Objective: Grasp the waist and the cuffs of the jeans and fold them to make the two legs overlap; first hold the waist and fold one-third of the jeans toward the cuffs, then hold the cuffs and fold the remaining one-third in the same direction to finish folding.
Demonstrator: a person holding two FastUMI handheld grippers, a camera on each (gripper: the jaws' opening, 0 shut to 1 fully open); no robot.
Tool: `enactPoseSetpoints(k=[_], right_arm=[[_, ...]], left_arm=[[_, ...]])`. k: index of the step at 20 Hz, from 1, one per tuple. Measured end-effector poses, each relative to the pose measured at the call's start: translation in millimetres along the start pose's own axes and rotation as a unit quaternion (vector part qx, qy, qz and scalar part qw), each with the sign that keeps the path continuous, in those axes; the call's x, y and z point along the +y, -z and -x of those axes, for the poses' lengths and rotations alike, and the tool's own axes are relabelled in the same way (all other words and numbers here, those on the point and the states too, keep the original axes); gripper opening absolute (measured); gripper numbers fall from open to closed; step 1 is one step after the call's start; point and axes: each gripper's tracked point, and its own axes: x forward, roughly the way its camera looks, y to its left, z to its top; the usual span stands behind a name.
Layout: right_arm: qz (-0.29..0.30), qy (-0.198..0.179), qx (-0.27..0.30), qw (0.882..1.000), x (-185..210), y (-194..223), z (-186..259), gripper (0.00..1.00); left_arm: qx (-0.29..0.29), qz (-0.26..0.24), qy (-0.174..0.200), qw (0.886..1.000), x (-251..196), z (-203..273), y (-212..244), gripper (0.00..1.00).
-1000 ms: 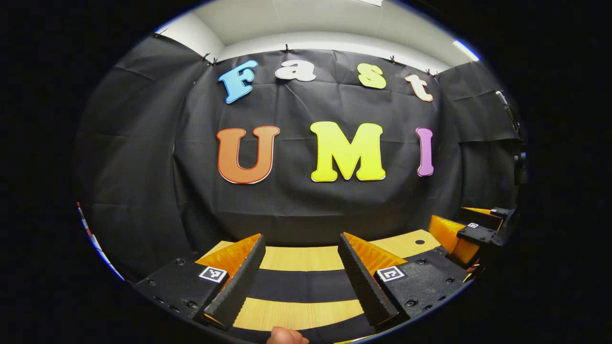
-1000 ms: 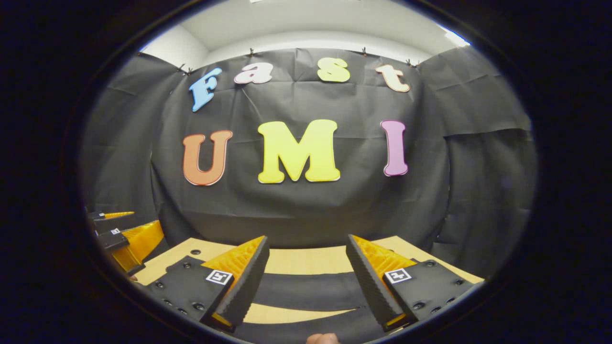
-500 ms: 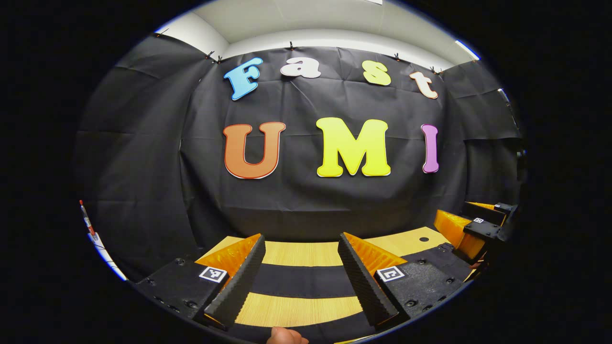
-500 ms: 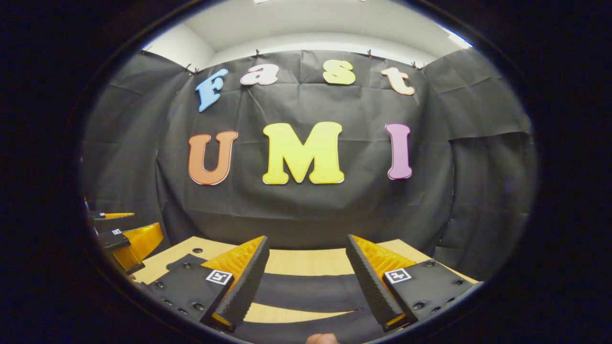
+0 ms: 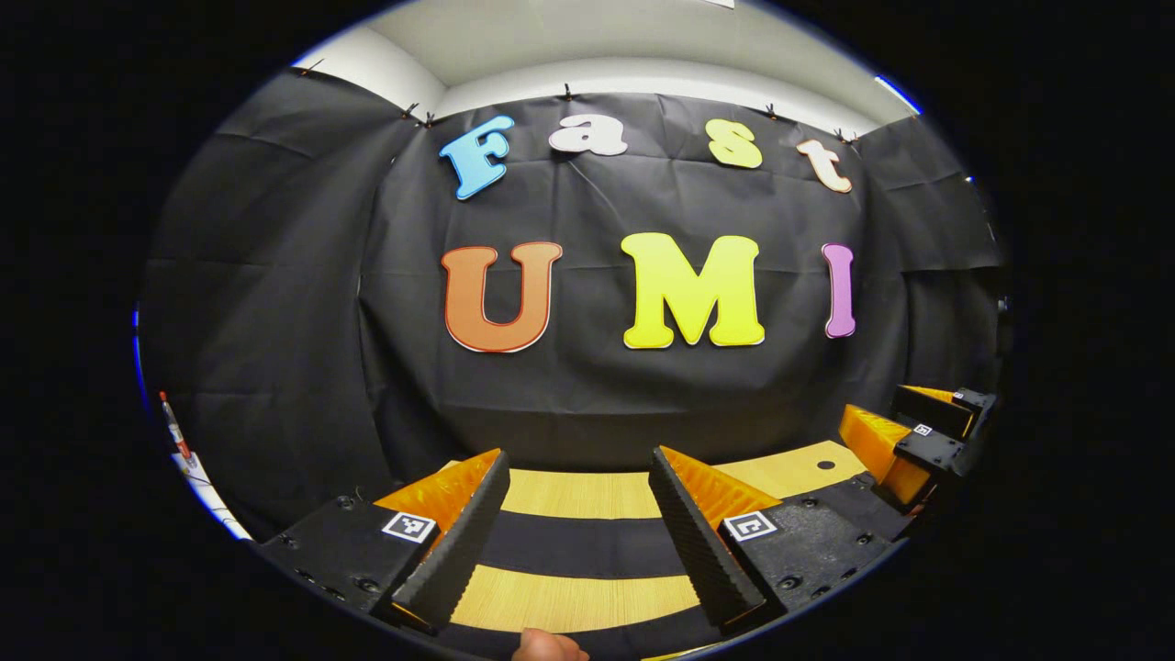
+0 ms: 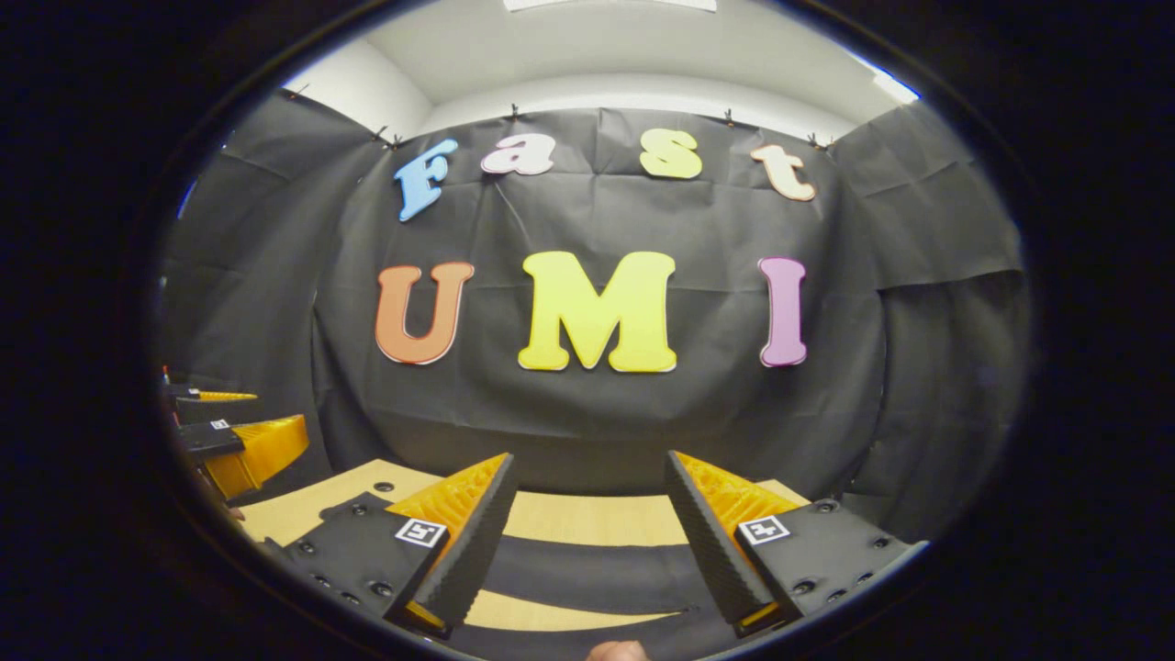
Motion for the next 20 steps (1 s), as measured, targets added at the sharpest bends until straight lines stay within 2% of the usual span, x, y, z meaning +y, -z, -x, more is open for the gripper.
enactPoseSetpoints(k=[2,3,4,5,9,12,14,16,17,19,20], right_arm=[[-0.004,-0.004,0.009,1.0,0.1,9.2,-3.0,0.96],[-0.004,-0.004,0.012,1.0,-1.3,10.6,-3.5,0.99],[-0.004,-0.003,0.016,1.0,-3.5,13.0,-3.2,0.96],[-0.006,-0.003,0.021,1.0,-5.6,16.5,-2.4,0.99],[-0.006,0.0,0.044,0.999,-13.1,30.3,0.5,0.99],[-0.009,-0.005,0.057,0.998,-11.8,37.5,1.5,0.99],[-0.007,-0.011,0.062,0.998,-9.0,40.7,1.4,0.96],[-0.004,-0.018,0.067,0.998,-6.2,44.3,0.8,0.96],[-0.001,-0.021,0.071,0.997,-5.4,46.6,-0.3,0.99],[0.003,-0.026,0.078,0.997,-4.3,50.3,-0.9,0.96],[0.005,-0.028,0.081,0.996,-4.8,51.9,-2.4,0.99]], left_arm=[[0.009,0.0,-0.002,1.0,1.2,1.1,10.3,0.98],[0.015,0.0,-0.002,1.0,2.2,2.5,14.9,0.98],[0.022,0.002,-0.003,1.0,3.1,3.0,19.9,0.98],[0.031,0.004,-0.003,1.0,4.2,5.1,25.6,0.98],[0.048,0.006,-0.008,0.999,8.8,14.0,38.2,0.98],[0.082,0.057,-0.002,0.995,11.2,27.4,51.8,0.98],[0.119,0.112,-0.018,0.986,28.8,43.8,70.3,0.98],[0.159,0.155,-0.05,0.974,53.9,66.9,92.3,0.98],[0.177,0.175,-0.068,0.966,68.0,79.9,103.0,0.98],[0.216,0.231,-0.103,0.943,90.7,108.5,125.5,0.99],[0.239,0.269,-0.12,0.925,98.3,120.1,141.9,0.99]])
